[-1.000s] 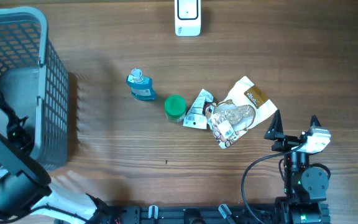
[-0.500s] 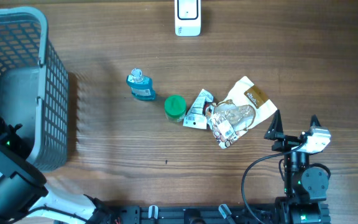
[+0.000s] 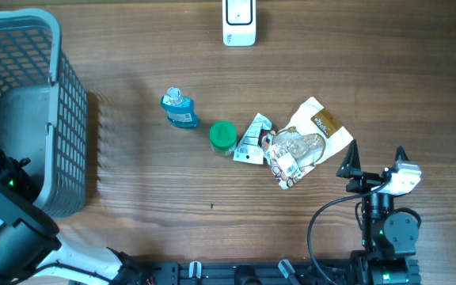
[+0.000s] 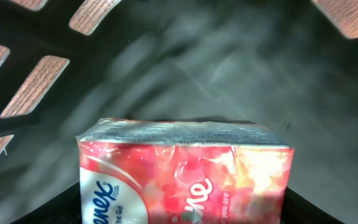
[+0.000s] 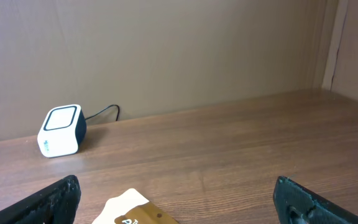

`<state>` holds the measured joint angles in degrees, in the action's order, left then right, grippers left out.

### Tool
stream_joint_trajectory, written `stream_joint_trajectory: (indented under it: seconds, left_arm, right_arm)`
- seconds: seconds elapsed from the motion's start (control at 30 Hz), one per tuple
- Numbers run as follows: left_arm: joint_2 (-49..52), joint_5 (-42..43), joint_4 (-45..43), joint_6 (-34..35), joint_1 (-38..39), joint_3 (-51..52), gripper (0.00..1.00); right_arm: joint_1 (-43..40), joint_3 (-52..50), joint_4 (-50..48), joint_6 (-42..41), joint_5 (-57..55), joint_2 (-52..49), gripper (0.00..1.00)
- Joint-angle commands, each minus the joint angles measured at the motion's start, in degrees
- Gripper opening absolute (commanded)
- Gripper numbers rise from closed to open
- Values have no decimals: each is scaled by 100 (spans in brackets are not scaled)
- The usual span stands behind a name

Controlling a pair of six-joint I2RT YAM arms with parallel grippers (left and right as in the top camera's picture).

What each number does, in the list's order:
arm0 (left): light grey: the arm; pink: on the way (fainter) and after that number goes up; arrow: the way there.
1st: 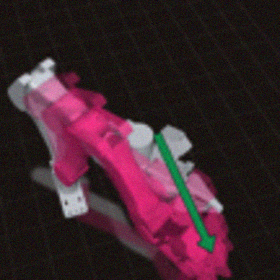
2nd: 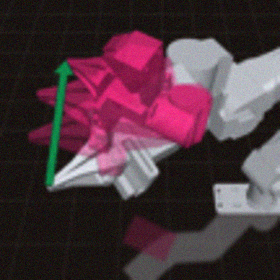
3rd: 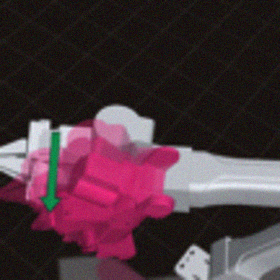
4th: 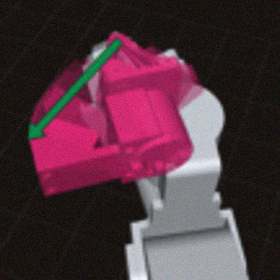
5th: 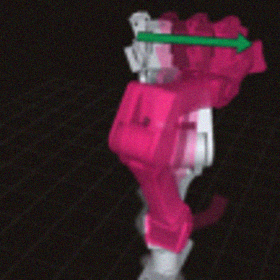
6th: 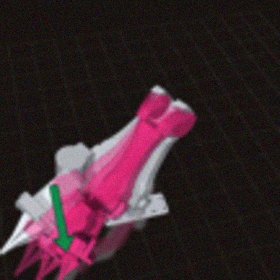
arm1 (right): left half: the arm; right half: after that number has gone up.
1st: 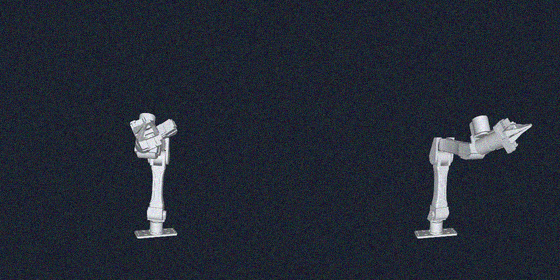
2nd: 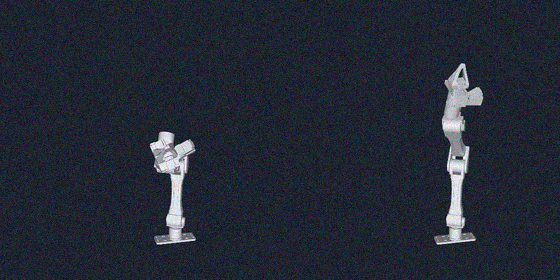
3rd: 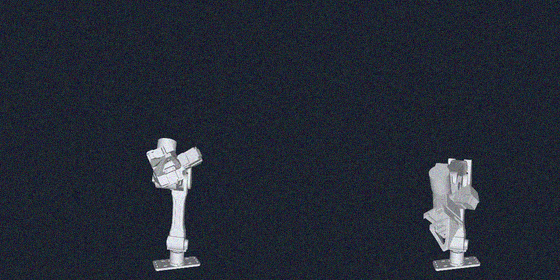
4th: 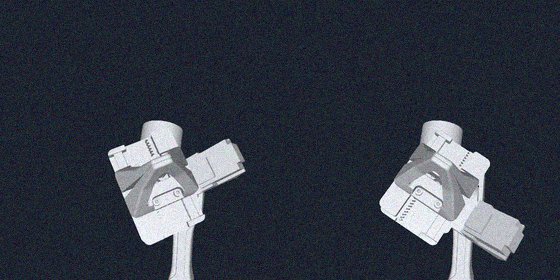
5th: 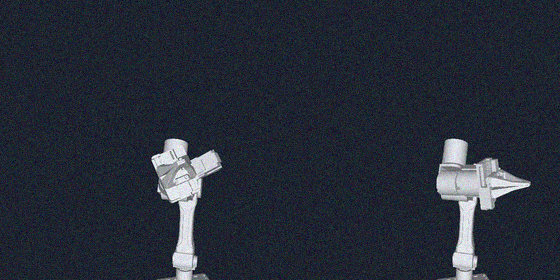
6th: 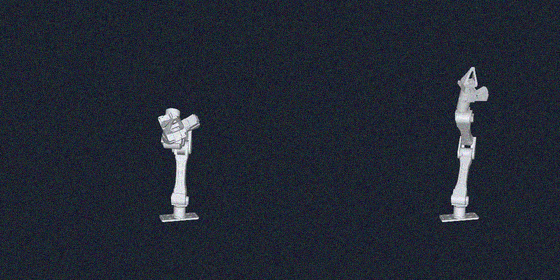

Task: Scan the item barcode
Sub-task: 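Lower the left gripper into the basket and grasp the red tissue box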

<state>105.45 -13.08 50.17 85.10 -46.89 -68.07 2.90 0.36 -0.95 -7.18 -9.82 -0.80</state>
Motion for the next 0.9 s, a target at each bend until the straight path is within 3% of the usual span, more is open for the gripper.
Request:
stream_joint_trajectory:
  seconds: [0.0, 0.13, 0.43, 0.6, 0.87]
  left_arm:
    - [116, 531, 24, -391, -59, 68, 75]
    - [111, 966, -136, -881, -59, 68, 74]
    - [13, 1692, -258, -1163, -59, 66, 73]
    - [-184, 2900, -734, -1759, -59, 37, 76]
    - [-715, 4833, -1770, -1777, -59, -31, 72]
  right_arm:
    - [-20, -4, -28, 98, 90, 22, 100]
    - [-20, -4, -28, 101, 90, 22, 100]
    - [-20, -4, -28, 101, 90, 22, 100]
    - [-20, -4, -28, 101, 90, 22, 100]
    - [-20, -4, -28, 98, 90, 22, 100]
